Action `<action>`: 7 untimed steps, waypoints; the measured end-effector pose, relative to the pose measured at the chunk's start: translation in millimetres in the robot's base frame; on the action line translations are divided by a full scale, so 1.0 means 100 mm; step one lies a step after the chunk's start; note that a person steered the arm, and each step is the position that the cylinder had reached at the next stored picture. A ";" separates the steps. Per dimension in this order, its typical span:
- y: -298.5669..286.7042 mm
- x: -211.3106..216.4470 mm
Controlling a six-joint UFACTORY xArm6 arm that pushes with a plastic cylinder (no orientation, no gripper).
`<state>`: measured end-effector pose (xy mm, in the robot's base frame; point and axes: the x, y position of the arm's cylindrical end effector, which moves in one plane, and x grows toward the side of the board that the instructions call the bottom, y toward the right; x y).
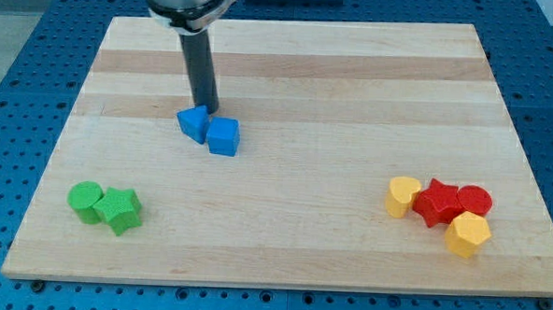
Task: Place the blue cube towards the right side of the green star
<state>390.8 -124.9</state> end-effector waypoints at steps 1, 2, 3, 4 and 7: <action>-0.21 0.14; -0.41 0.32; -0.57 0.50; -0.58 0.12; 1.01 -0.43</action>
<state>347.8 -24.3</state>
